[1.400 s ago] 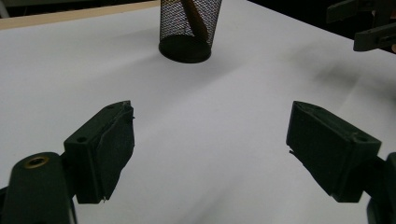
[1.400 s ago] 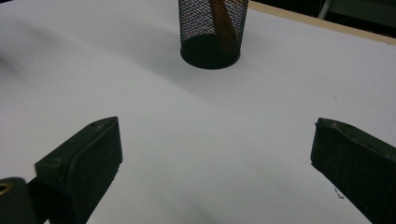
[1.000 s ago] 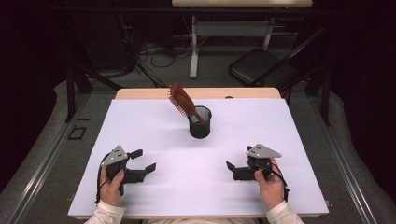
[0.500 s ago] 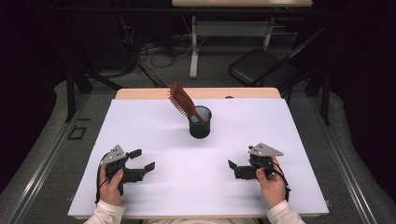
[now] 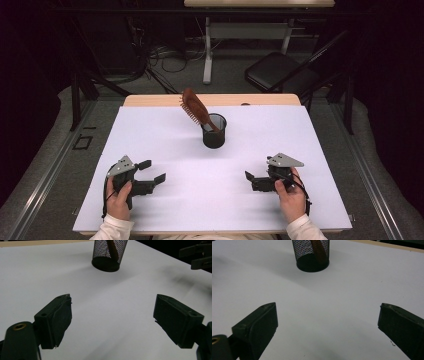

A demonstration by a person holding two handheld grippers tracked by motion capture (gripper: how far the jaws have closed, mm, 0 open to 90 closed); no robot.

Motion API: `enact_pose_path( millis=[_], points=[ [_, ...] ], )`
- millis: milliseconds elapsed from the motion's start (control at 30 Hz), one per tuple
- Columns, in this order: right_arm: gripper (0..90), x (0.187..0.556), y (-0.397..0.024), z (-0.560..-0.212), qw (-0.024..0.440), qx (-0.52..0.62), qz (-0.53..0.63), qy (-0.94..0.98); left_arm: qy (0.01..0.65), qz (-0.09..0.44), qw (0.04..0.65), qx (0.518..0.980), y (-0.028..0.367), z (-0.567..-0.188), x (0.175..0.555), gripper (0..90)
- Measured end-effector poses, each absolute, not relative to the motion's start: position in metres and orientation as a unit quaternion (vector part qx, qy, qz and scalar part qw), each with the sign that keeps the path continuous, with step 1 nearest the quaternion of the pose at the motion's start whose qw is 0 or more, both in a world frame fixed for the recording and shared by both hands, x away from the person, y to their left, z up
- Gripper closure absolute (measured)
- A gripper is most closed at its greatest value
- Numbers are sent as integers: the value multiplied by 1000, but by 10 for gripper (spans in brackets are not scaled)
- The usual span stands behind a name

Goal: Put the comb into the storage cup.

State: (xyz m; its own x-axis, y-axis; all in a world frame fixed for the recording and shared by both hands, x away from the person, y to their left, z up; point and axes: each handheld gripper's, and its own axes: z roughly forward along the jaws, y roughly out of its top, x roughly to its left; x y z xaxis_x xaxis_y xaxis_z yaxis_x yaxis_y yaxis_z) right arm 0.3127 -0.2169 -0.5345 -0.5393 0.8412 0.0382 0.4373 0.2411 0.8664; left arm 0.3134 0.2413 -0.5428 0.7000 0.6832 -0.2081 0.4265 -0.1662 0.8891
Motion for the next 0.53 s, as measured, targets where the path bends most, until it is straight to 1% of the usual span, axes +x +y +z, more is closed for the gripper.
enact_pose_path(
  millis=[533],
  points=[
    [32,313,-219,-535,220,433,450,750,370,121,533,751,242,-543,314,153]
  ],
)
